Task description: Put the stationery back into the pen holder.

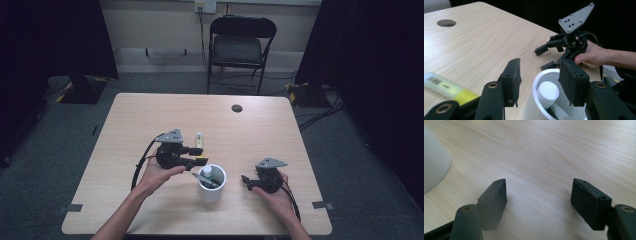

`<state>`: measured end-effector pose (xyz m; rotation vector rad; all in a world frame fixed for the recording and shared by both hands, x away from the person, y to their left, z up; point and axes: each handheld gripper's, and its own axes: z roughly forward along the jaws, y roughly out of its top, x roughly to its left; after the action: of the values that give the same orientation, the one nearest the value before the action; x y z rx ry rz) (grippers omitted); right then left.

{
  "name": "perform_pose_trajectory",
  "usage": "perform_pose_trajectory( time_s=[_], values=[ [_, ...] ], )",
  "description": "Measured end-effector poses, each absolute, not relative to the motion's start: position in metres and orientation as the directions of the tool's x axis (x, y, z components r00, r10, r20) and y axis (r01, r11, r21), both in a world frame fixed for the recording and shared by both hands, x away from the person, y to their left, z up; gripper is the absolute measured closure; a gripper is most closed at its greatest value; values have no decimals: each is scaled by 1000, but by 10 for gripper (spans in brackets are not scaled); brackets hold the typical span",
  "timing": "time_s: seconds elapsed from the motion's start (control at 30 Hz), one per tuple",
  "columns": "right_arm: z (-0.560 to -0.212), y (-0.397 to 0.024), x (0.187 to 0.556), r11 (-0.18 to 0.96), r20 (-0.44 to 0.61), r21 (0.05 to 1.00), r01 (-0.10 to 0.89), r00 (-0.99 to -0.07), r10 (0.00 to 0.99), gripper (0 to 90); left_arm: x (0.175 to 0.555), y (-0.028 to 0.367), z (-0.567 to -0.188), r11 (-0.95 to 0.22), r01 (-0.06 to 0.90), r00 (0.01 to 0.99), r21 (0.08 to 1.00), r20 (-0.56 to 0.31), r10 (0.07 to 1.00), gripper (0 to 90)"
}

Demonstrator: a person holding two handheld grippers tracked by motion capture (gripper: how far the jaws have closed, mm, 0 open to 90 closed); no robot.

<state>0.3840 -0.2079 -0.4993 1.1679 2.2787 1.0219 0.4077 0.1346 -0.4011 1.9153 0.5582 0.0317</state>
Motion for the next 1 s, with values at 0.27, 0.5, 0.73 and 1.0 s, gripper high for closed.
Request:
perform_pose_trajectory(
  time_s=[0.27, 0.5, 0.73, 1.0],
  values=[
    [-499, -208, 384, 390, -8, 749, 535, -581, 814, 282, 415, 149, -413, -277, 407, 845, 871, -244, 475, 472],
    [-499, -208, 384, 389, -8, 749, 536, -581, 814, 282, 427, 155, -425, -282, 435, 800, 855, -224, 557, 436],
    [-499, -208, 384, 389, -7, 749, 536, -581, 814, 282, 435, 154, -431, -301, 449, 784, 841, -209, 585, 414],
    [-499, -208, 384, 390, -8, 749, 536, -581, 814, 283, 450, 148, -449, -324, 479, 759, 816, -199, 619, 386]
  ],
)
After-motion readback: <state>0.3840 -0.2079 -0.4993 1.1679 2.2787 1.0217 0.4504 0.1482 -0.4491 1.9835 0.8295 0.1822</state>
